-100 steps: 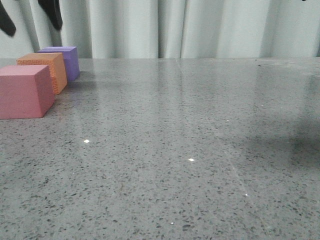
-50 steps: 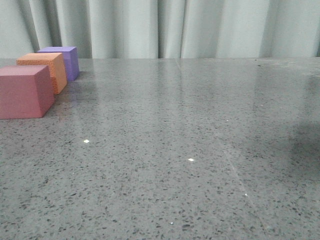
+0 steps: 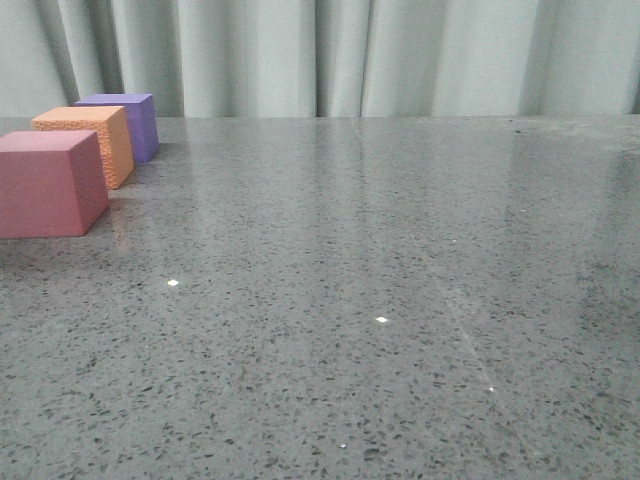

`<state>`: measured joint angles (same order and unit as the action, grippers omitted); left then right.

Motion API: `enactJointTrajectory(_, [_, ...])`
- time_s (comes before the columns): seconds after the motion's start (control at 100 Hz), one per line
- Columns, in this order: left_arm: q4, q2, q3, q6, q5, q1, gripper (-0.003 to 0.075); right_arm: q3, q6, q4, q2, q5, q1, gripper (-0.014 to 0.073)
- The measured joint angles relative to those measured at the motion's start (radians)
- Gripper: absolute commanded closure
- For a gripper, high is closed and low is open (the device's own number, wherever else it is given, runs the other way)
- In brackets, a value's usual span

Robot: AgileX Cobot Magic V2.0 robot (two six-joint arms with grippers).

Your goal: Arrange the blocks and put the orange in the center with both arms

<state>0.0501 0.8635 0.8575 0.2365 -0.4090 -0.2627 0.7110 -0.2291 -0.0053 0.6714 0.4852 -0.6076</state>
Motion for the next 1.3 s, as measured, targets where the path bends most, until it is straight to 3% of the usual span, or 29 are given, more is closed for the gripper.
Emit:
enactJointTrajectory(0.15, [0.000,-0.104,-0.098,-0.002,0.029,0.000,0.0606,-0.028,0.002,-0.002,-0.024,-0.007,0.000,0.0629])
enactJointTrajectory(0.22, [0.000,-0.146,-0.135,-0.004,0.035,0.000,0.0704,-0.042,0.002,-0.001,-0.031,-0.009,0.000,0.0720])
enactJointTrajectory(0.25, [0.000,-0.163,-0.149,-0.004,0.035,0.000,0.0739,-0.048,0.002,-0.001,-0.033,-0.009,0.000,0.0710])
enactJointTrajectory(0.46, [0.000,-0.250,-0.239,-0.004,0.040,0.000,0.0739,-0.080,0.002,-0.008,-0.061,-0.020,0.000,0.0713])
enactJointTrajectory(0.82, [0.000,-0.389,-0.398,-0.004,0.087,0.000,0.0739,-0.259,0.002,-0.045,-0.200,-0.214,0.000,0.0713])
enactJointTrajectory(1.3, [0.001,-0.523,-0.503,-0.004,0.126,0.000,0.0739,-0.330,0.002,-0.046,-0.263,-0.253,0.000,0.0713])
